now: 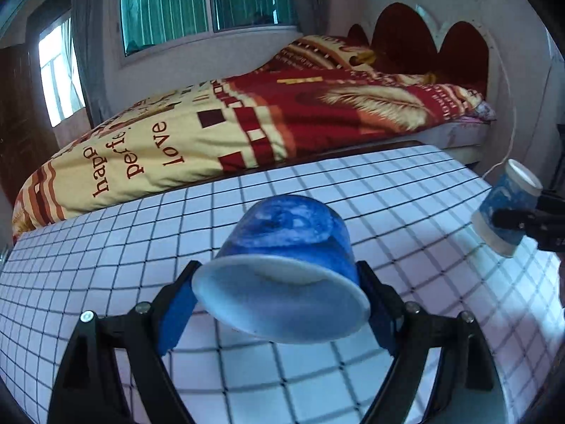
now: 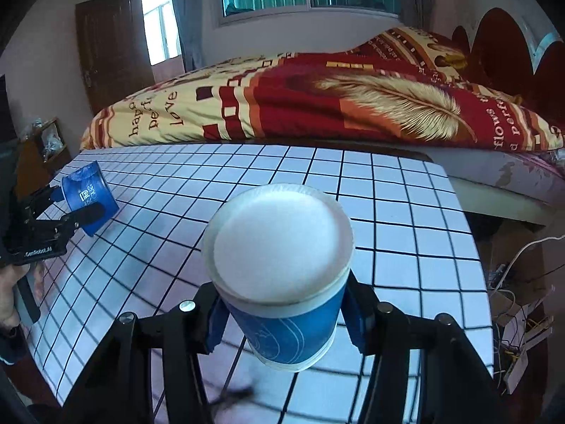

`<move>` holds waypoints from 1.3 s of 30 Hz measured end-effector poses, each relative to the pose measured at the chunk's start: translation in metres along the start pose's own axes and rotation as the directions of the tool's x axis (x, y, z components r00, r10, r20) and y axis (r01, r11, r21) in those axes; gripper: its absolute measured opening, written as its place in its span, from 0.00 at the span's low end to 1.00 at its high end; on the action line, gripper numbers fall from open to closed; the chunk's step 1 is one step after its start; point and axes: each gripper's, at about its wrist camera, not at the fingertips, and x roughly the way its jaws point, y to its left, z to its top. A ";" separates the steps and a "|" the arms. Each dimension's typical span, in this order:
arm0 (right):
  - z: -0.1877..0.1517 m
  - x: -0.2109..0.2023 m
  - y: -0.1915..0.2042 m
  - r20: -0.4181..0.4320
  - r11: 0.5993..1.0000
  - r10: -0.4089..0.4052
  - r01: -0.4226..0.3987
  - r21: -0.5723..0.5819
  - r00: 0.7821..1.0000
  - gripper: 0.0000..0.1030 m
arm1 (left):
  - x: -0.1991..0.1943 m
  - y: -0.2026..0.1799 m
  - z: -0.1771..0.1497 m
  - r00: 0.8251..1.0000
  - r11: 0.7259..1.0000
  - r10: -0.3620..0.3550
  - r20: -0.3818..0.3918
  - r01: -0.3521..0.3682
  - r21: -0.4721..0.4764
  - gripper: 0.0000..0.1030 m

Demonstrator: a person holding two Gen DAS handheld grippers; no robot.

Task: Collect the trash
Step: 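Carry both blue paper cups from the table over the black bin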

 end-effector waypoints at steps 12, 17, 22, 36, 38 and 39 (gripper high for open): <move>-0.046 -0.078 -0.011 0.031 1.000 -0.016 0.015 0.020 0.999 0.55 | -0.056 -0.065 -0.017 0.998 0.998 -0.055 0.016 0.055 0.014 0.83; -0.070 -0.115 -0.027 0.047 0.998 -0.045 0.043 0.047 0.998 0.55 | -0.075 -0.103 -0.022 0.995 0.995 -0.099 0.024 0.099 0.023 0.83; -0.095 -0.154 -0.051 0.064 0.993 -0.081 0.075 0.091 0.995 0.55 | -0.093 -0.140 -0.025 0.988 0.988 -0.148 0.040 0.147 0.040 0.83; -0.162 -0.246 -0.127 0.084 0.966 -0.187 0.168 0.197 0.979 0.55 | -0.121 -0.247 -0.024 0.959 0.952 -0.281 0.044 0.272 0.139 0.83; -0.170 -0.255 -0.138 0.083 0.961 -0.199 0.177 0.214 0.976 0.55 | -0.124 -0.259 -0.024 0.954 0.946 -0.297 0.043 0.287 0.152 0.83; -0.175 -0.260 -0.143 0.082 0.958 -0.206 0.183 0.222 0.975 0.55 | -0.125 -0.264 -0.025 0.952 0.942 -0.305 0.041 0.295 0.159 0.83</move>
